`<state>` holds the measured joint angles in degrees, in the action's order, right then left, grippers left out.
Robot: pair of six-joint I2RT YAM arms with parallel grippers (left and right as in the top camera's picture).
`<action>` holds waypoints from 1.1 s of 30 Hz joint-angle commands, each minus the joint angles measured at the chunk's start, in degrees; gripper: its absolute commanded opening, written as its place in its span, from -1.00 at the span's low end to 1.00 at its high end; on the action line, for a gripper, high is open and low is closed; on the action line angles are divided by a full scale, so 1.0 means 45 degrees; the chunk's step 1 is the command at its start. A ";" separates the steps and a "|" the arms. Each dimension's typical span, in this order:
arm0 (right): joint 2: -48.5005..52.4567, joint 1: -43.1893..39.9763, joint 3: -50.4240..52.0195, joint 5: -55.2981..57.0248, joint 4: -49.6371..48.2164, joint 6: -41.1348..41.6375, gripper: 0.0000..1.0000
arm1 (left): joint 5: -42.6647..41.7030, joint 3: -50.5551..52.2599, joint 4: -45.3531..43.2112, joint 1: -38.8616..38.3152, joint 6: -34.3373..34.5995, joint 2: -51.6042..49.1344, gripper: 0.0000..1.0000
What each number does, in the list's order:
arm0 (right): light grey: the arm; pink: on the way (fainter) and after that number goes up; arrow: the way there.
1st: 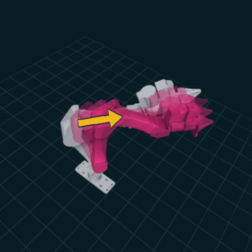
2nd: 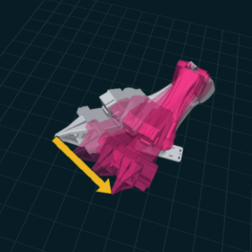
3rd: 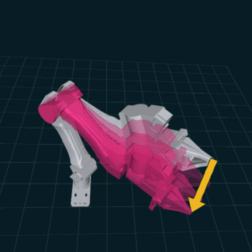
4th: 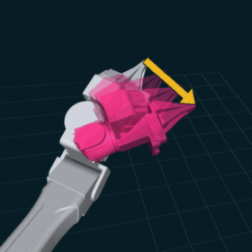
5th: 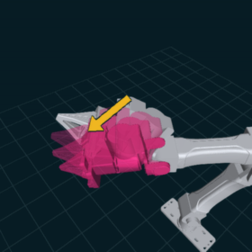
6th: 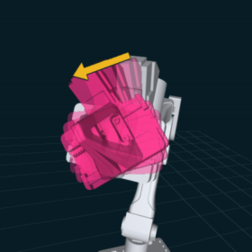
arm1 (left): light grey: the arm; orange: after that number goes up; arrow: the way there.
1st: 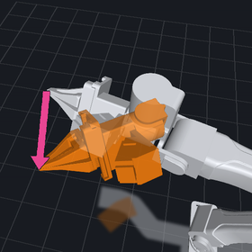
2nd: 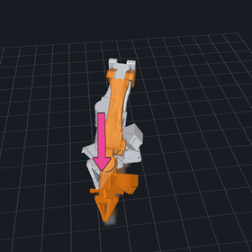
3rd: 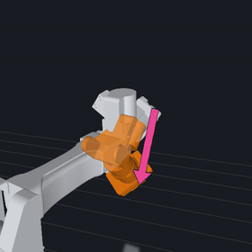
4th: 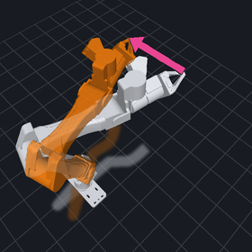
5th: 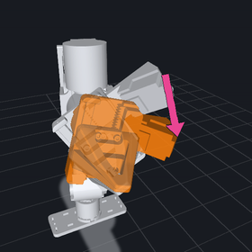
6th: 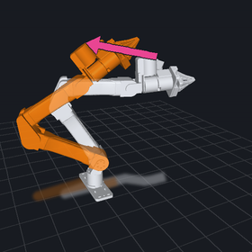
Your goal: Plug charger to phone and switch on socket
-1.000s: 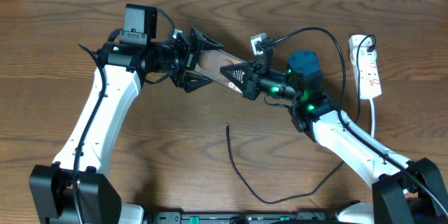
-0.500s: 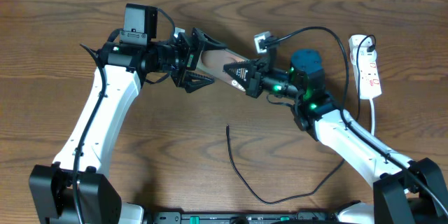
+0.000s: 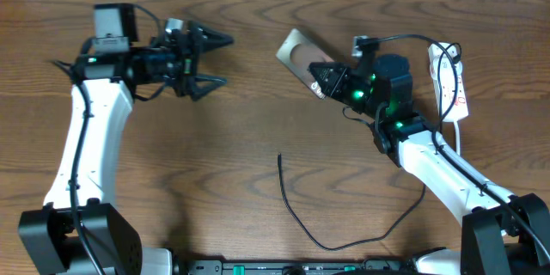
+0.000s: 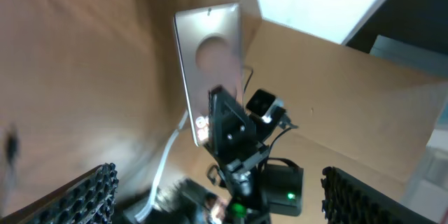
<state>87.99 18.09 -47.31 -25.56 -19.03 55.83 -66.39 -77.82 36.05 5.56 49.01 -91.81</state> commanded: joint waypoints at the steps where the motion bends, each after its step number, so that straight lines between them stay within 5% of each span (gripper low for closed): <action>1: -0.0058 -0.0136 -0.0223 0.0942 -0.0214 0.5221 -0.98 | -0.0335 -0.0257 -0.0437 0.0801 -0.2569 0.0257 0.80; 10: -0.0058 0.0588 -0.0223 0.0937 -0.0665 1.1652 -0.97 | -0.0340 -0.0248 -0.1880 0.1676 -0.3502 -0.0068 0.82; 19: -0.0058 0.2084 -0.0223 0.1787 -0.3575 1.2546 -0.97 | -0.0355 -0.0233 -0.2254 0.1676 -0.2385 -0.1146 0.96; 33: -0.0058 0.3667 -0.0223 0.3385 -0.3750 1.2148 -0.97 | -0.0364 -0.0209 -0.4240 0.1078 -0.0063 -0.1515 0.96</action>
<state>88.16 33.34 -47.27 -14.00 -34.59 111.66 -68.45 -77.82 18.50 11.66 44.34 -98.76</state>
